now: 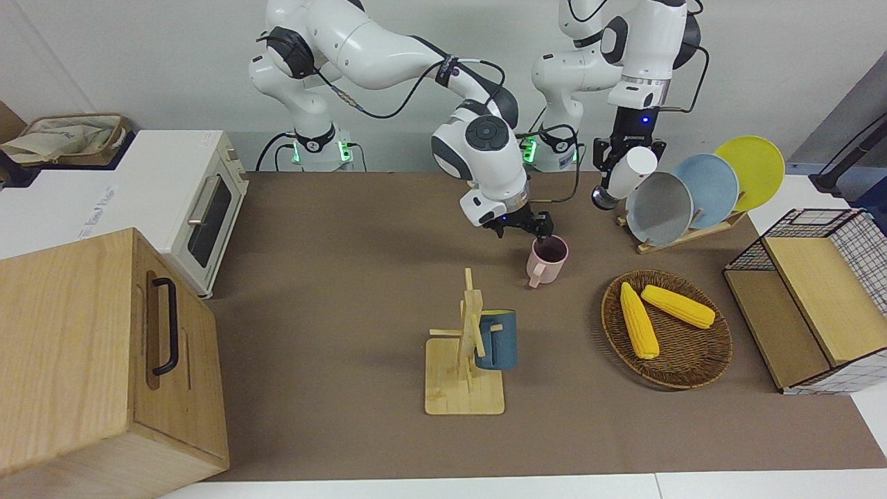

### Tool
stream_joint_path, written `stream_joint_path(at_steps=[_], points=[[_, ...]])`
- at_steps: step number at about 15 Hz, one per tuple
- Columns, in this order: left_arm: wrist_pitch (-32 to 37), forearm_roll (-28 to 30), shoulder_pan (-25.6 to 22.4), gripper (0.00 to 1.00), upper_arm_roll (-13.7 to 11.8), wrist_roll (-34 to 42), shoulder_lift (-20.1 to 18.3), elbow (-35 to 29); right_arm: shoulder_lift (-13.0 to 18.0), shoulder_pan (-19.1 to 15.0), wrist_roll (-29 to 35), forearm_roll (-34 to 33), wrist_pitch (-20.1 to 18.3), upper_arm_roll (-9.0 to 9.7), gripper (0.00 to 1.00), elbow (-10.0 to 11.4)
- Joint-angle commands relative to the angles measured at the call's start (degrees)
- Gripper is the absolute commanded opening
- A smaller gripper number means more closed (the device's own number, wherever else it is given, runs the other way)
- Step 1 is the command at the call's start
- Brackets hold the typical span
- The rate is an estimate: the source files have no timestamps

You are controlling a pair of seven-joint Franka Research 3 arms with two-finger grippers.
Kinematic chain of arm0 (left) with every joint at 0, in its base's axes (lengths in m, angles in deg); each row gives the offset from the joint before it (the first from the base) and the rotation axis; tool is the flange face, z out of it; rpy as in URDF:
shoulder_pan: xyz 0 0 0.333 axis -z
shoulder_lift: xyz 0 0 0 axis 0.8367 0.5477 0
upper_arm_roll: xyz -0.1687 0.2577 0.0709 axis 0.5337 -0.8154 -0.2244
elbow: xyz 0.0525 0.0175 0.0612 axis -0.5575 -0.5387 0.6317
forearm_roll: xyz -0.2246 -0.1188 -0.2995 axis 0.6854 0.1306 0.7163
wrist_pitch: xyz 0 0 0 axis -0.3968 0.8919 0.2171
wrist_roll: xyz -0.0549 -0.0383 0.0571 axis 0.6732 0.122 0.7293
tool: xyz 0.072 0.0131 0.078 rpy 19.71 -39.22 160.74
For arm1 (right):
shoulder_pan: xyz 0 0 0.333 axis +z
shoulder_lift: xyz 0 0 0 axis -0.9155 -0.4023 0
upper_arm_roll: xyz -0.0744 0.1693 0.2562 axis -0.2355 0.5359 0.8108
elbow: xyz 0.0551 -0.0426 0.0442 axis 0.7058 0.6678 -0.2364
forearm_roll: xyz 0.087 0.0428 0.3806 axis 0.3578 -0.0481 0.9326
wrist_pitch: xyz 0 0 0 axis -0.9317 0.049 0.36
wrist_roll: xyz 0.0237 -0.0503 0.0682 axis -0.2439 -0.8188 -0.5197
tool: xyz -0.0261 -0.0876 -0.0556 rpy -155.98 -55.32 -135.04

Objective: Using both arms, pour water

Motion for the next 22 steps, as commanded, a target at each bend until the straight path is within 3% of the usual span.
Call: stream_joint_path(at_steps=[1, 6, 10, 12, 17, 22], points=[[-1.47, 1.77, 2.74, 0.00, -0.35, -0.81, -0.71, -0.22, 1.86, -1.06, -10.28, -5.87, -6.82, -1.13, 0.990, -0.10], [-1.47, 3.53, 4.85, 0.00, -0.26, -0.73, -0.62, -0.74, 4.76, -1.24, -28.29, -7.12, -13.77, -7.80, 0.990, 0.25], [-1.56, 4.50, 6.88, 0.00, -0.26, -0.73, -0.62, -1.36, 8.01, -3.43, -44.20, -9.31, -19.04, -12.11, 0.990, 0.60], [-1.64, 5.46, 7.84, 0.00, -0.26, -0.73, -0.62, -1.71, 10.73, -5.27, -50.97, -8.97, -20.10, -14.23, 0.990, 1.83], [-1.73, 5.73, 8.20, 0.00, 1.23, -1.43, -0.62, -2.41, 16.10, -10.64, -59.43, -8.17, -21.86, -16.42, 0.990, 4.30], [-2.35, 5.82, 8.02, 0.00, 3.86, -3.89, 1.92, -2.59, 20.32, -11.08, -66.29, -5.19, -24.67, -23.19, 0.990, 6.75]])
